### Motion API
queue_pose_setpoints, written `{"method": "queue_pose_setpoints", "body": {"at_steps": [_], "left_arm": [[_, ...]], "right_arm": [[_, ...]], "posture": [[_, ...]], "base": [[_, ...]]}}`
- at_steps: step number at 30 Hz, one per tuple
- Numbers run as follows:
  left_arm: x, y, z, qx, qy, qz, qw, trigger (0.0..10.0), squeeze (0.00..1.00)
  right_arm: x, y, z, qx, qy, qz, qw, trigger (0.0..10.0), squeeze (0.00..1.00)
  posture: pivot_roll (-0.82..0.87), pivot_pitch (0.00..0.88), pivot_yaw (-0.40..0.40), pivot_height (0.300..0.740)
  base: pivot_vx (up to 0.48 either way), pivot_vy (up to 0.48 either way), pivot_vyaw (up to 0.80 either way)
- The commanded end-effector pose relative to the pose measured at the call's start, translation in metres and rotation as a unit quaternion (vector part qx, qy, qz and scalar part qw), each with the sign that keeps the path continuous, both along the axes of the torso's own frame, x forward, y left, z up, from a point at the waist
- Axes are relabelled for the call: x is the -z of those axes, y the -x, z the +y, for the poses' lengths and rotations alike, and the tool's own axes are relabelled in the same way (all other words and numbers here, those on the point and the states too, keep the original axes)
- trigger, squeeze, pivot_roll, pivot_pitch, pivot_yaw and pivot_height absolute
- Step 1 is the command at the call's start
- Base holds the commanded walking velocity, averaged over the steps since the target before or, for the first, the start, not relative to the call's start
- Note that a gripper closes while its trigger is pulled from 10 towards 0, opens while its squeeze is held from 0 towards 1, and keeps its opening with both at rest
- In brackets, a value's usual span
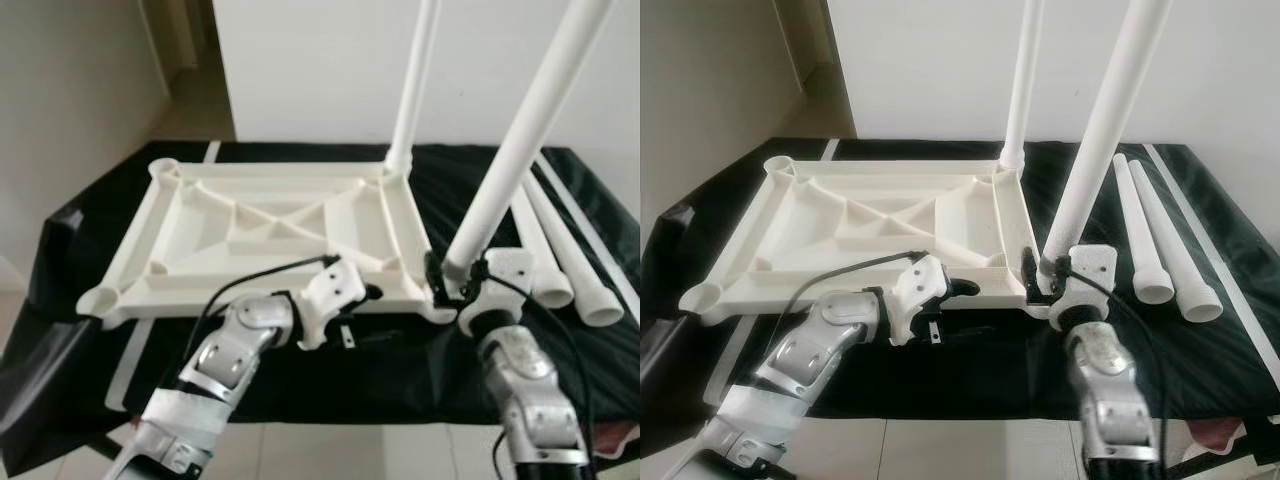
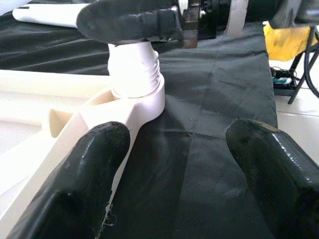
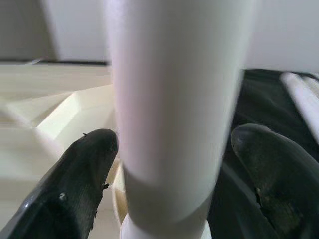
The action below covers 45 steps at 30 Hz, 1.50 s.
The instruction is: Building children table
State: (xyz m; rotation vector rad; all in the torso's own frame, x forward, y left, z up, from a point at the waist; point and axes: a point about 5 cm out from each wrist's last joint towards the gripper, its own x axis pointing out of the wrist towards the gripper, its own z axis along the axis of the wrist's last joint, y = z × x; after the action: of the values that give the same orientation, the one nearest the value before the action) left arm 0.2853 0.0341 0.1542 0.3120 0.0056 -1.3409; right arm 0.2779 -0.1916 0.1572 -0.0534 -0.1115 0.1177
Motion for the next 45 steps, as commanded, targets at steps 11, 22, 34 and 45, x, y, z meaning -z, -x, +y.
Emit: {"method": "queue_pose_setpoints", "body": {"at_steps": [11,22,34,45], "left_arm": [[0.008,0.003,-0.014,-0.065,0.042,0.001,0.997,10.0,0.0],[0.013,0.01,-0.022,-0.064,0.048,0.006,0.997,10.0,0.0],[0.014,0.008,-0.02,-0.07,0.043,-0.001,0.997,10.0,0.0],[0.014,0.008,-0.017,-0.07,0.041,0.0,0.997,10.0,0.0]], "right_arm": [[0.012,-0.017,-0.012,-0.115,0.04,0.034,0.992,10.0,0.0],[0.012,-0.026,-0.013,-0.149,0.06,0.03,0.987,10.0,0.0],[0.018,-0.03,-0.023,-0.147,0.072,0.037,0.986,0.0,0.0],[0.024,-0.028,-0.024,-0.129,0.051,0.043,0.989,10.0,0.0]], "posture": [[-0.03,0.0,0.01,0.74],[-0.03,0.0,0.012,0.74],[-0.02,0.0,0.008,0.74],[-0.02,0.0,0.006,0.74]], "base": [[0.0,0.0,0.0],[0.0,0.0,0.0],[0.0,0.0,0.0],[0.0,0.0,0.0]]}}
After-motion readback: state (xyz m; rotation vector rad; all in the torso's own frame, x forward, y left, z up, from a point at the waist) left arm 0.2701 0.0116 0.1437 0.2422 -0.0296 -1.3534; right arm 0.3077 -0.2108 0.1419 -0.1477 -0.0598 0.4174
